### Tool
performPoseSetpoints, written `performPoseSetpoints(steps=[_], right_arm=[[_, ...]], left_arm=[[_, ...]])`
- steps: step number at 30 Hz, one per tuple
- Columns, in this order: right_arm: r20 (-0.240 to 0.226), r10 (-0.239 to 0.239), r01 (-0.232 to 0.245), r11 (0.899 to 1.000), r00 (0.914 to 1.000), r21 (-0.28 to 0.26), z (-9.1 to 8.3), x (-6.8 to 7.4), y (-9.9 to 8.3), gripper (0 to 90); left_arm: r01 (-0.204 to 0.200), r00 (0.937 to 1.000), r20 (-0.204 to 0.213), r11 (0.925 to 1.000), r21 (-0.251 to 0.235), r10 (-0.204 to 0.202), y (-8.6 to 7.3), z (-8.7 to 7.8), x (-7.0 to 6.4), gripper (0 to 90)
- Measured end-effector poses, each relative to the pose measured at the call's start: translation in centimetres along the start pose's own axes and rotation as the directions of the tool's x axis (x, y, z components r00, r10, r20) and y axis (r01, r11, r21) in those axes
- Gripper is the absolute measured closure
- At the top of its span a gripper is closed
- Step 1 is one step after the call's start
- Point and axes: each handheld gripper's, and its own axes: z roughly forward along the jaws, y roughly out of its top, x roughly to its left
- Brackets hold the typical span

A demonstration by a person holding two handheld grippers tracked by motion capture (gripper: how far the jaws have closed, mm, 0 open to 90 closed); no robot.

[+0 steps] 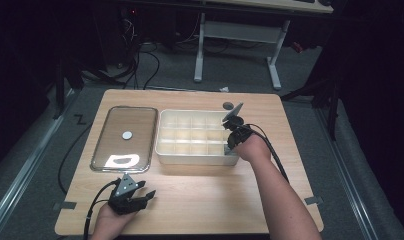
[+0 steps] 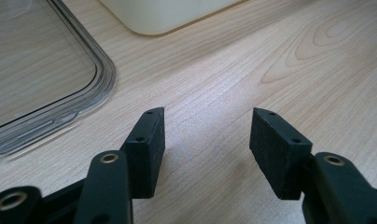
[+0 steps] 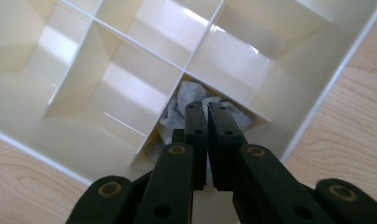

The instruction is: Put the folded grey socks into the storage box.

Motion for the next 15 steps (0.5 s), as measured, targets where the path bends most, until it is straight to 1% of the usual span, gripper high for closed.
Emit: performPoseSetpoints(steps=[2,3,4,5,6,9,10,11,12,14,15], right_arm=[[-0.008,0.003,-0.003,1.000,1.0000,-0.018,-0.4,0.0,-0.1,85.8],[-0.008,0.003,-0.003,1.000,1.0000,-0.018,-0.4,0.0,-0.1,85.8],[-0.006,-0.007,0.007,1.000,1.0000,-0.024,-0.6,-0.1,-0.1,85.8],[-0.009,0.000,0.000,1.000,1.0000,-0.030,-0.7,0.0,-0.3,85.0],[-0.006,-0.008,0.008,0.999,0.9999,-0.041,-0.7,0.0,-0.4,84.7],[-0.016,0.002,-0.003,0.998,0.9999,-0.070,-1.0,-0.1,-1.0,83.1],[-0.022,0.012,-0.014,0.995,0.9997,-0.102,-1.2,-0.2,-1.7,82.2],[-0.037,0.016,-0.020,0.993,0.9992,-0.119,-1.4,-0.3,-2.1,81.7],[-0.037,0.016,-0.020,0.993,0.9992,-0.119,-1.4,-0.3,-2.1,81.7],[-0.045,0.021,-0.028,0.987,0.9988,-0.156,-1.7,-0.4,-3.0,81.1],[-0.053,0.026,-0.036,0.980,0.9983,-0.196,-1.9,-0.5,-3.8,80.8]], left_arm=[[0.000,1.0000,0.000,1.0000,0.000,0.000,0.0,0.0,0.0,46.0],[0.000,1.0000,0.000,1.0000,-0.001,0.000,0.0,0.0,0.0,46.0],[-0.001,1.0000,0.000,1.0000,-0.003,0.001,0.0,0.0,0.0,46.0],[-0.001,1.0000,-0.001,1.0000,-0.004,0.001,0.0,0.0,0.0,46.0],[-0.001,1.0000,0.000,1.0000,-0.005,0.001,0.0,0.0,0.0,46.0],[-0.001,1.0000,0.000,1.0000,-0.005,0.001,0.0,0.0,0.0,46.0],[-0.001,1.0000,-0.002,1.0000,-0.007,0.001,0.0,0.0,0.0,46.0],[-0.001,1.0000,-0.002,1.0000,-0.007,0.001,0.0,0.0,0.0,46.0],[-0.001,1.0000,-0.002,1.0000,-0.006,0.001,0.0,0.0,0.0,46.0],[-0.002,1.0000,-0.004,1.0000,-0.005,0.002,0.0,0.0,-0.1,46.0],[-0.005,1.0000,-0.005,1.0000,-0.006,0.005,0.0,0.0,-0.1,46.0]])
